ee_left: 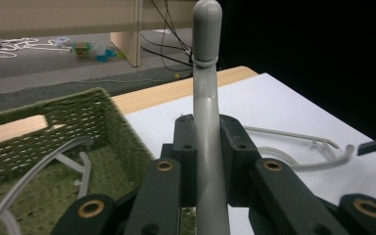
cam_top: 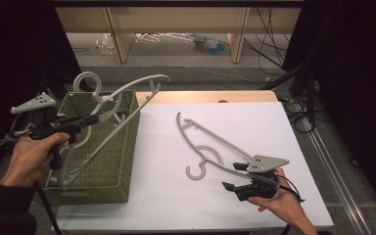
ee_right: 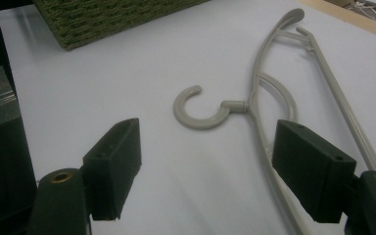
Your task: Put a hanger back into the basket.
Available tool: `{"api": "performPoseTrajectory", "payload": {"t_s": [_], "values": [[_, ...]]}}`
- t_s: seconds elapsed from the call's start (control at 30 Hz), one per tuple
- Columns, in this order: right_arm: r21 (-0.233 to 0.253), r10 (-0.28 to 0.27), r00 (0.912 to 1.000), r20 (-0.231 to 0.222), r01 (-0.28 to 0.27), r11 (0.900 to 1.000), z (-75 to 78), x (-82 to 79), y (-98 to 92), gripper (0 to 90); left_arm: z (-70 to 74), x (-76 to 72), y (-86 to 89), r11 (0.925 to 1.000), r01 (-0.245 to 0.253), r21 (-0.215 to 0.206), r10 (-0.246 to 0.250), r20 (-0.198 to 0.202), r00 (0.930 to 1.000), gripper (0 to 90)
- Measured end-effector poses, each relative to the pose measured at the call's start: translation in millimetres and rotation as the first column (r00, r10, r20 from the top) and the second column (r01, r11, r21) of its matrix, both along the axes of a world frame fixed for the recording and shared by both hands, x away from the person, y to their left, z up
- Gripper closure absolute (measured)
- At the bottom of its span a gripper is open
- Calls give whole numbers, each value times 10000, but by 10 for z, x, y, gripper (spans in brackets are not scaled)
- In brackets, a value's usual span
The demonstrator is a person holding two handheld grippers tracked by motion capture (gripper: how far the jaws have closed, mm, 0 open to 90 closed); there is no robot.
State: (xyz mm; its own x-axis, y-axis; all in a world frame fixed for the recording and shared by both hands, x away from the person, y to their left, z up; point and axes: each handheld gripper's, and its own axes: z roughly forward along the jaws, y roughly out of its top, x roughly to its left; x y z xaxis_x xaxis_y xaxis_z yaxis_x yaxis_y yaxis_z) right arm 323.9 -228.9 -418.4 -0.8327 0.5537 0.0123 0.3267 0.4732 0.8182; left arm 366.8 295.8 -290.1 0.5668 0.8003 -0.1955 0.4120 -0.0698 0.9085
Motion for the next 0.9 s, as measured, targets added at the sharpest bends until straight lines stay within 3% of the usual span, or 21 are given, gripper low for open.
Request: {"api": "performPoseTrajectory", "payload": {"t_s": [0.57, 0.9], "values": [[-30, 17, 10000, -62, -17, 10000, -16, 10, -6, 273, -198, 179, 486, 9953, -863, 447, 880, -371, 9954, 787], [-41, 18, 10000, -79, -18, 10000, -19, 12, -5, 273, -345, 242, 747, 9850, -1223, 1214, 1308, -648, 9893, 787]]}}
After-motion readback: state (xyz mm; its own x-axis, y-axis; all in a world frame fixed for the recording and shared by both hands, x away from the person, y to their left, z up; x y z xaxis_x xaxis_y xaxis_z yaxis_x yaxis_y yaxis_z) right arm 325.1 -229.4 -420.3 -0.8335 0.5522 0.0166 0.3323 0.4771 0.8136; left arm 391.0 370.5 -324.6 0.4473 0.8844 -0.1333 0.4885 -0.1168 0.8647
